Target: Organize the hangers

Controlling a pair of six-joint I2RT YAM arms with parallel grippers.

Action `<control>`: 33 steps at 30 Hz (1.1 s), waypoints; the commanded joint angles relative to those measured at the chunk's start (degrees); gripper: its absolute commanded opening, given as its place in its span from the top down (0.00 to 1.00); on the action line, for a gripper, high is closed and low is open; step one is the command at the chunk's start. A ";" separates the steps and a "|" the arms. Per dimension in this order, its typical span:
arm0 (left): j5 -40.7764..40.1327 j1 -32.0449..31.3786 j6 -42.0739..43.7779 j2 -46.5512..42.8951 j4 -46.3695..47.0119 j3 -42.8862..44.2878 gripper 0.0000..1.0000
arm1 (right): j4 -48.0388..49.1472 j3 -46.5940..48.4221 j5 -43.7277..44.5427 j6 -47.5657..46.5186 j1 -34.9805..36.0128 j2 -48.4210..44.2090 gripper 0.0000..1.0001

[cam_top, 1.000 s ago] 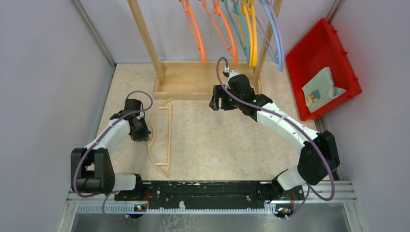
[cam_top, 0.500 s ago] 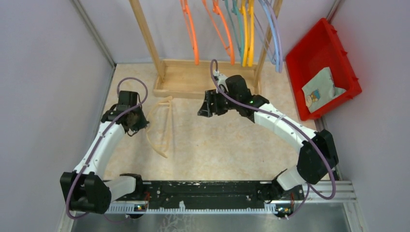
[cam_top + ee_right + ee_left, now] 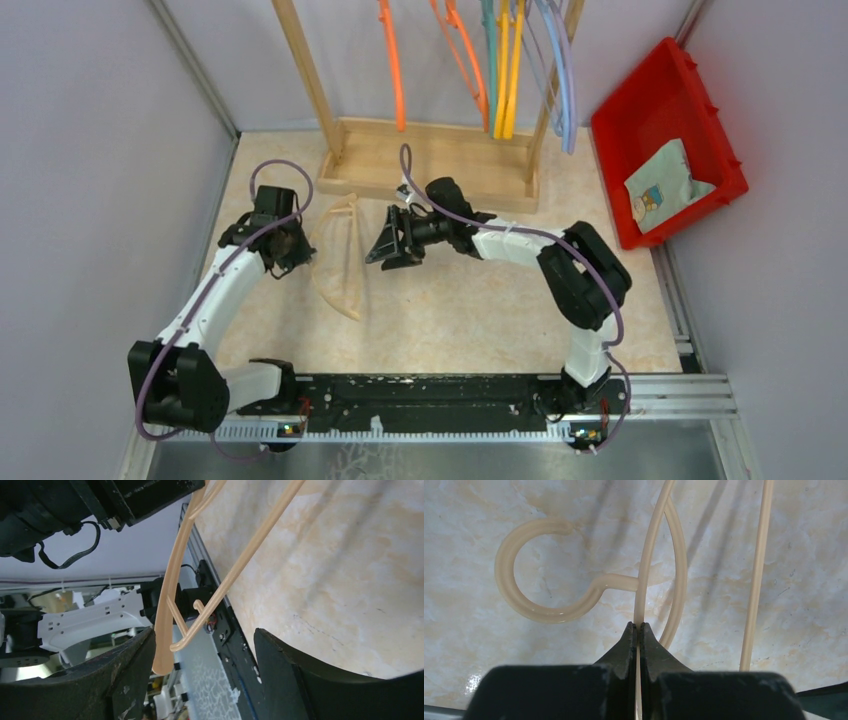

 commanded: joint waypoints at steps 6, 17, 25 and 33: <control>0.52 -0.67 -1.32 0.33 7.29 0.46 1.00 | 11.93 8.17 -7.74 11.94 4.77 7.28 0.29; 1.02 -0.67 -2.16 -0.38 8.79 -0.95 1.00 | 14.20 7.10 -7.36 16.41 6.25 9.52 0.35; 0.97 -0.68 -2.41 -0.54 9.21 -1.63 1.00 | -13.68 10.56 6.59 -1.09 5.79 1.64 0.35; 0.73 -0.68 -1.68 -1.14 8.55 -1.27 1.00 | -12.74 10.42 6.63 -1.04 5.25 4.77 0.32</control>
